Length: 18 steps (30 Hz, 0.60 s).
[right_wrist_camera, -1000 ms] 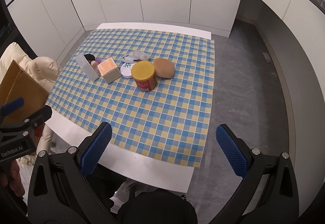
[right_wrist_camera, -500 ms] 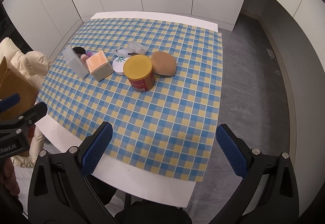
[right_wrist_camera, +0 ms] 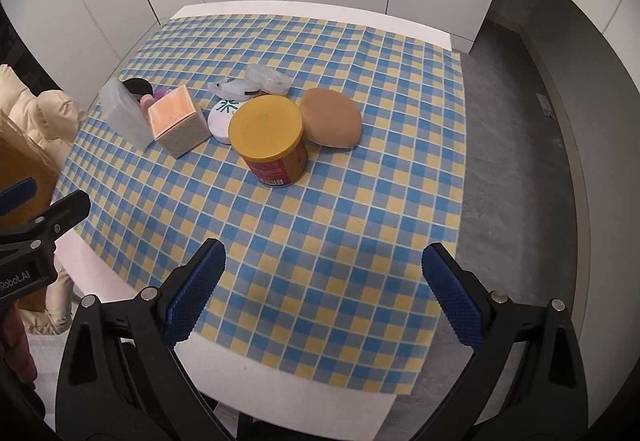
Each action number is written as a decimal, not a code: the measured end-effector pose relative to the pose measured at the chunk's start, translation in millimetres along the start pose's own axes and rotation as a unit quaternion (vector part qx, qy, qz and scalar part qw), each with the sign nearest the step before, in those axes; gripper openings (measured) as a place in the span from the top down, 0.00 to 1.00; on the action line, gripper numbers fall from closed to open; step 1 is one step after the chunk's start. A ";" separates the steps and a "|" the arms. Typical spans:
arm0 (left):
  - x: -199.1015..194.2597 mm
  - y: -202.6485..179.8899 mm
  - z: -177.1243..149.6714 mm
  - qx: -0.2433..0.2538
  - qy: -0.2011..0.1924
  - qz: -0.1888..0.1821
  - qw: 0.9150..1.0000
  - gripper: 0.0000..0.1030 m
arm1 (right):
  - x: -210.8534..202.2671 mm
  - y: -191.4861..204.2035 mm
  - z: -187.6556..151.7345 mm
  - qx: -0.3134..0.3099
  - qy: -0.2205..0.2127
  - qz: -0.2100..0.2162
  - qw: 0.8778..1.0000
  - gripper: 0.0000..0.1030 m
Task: Organize objects
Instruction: 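Move both tools toward the table over the checkered cloth, then grasp the frosted plastic box with the left tool while the right tool grasps the red jar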
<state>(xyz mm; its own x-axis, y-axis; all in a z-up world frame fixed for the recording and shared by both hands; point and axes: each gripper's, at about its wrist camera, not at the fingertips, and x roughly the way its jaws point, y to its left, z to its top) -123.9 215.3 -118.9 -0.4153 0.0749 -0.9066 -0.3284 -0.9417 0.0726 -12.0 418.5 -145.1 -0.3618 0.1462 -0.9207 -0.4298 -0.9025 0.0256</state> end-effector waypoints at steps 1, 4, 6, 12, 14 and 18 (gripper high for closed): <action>4.5 1.4 0.3 -0.004 0.002 0.002 1.000 0.03 | 3.9 1.4 0.5 -0.002 0.003 -0.001 1.000 0.02; 15.8 4.6 2.0 -0.014 0.005 0.009 1.000 0.04 | 15.8 5.4 1.4 -0.008 0.013 0.003 1.000 0.02; 23.6 6.0 3.9 -0.017 0.007 0.011 1.000 0.04 | 23.7 7.8 2.8 -0.012 0.017 0.006 1.000 0.02; 45.5 10.1 12.3 -0.033 0.012 0.016 0.999 0.07 | 42.9 10.0 12.5 -0.012 0.018 0.012 1.000 0.03; 49.0 11.5 17.6 -0.042 0.007 0.017 0.999 0.07 | 50.2 11.6 17.7 -0.014 0.019 0.014 1.000 0.03; 58.7 13.6 34.3 -0.054 0.007 0.026 0.998 0.07 | 56.8 15.3 27.9 -0.015 0.015 0.017 1.000 0.03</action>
<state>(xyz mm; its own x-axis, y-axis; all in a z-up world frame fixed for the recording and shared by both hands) -181.9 218.2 -156.8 -0.4176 0.0217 -0.9084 -0.2133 -0.9741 0.0748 -62.2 424.2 -186.1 -0.3503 0.1031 -0.9309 -0.3920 -0.9188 0.0458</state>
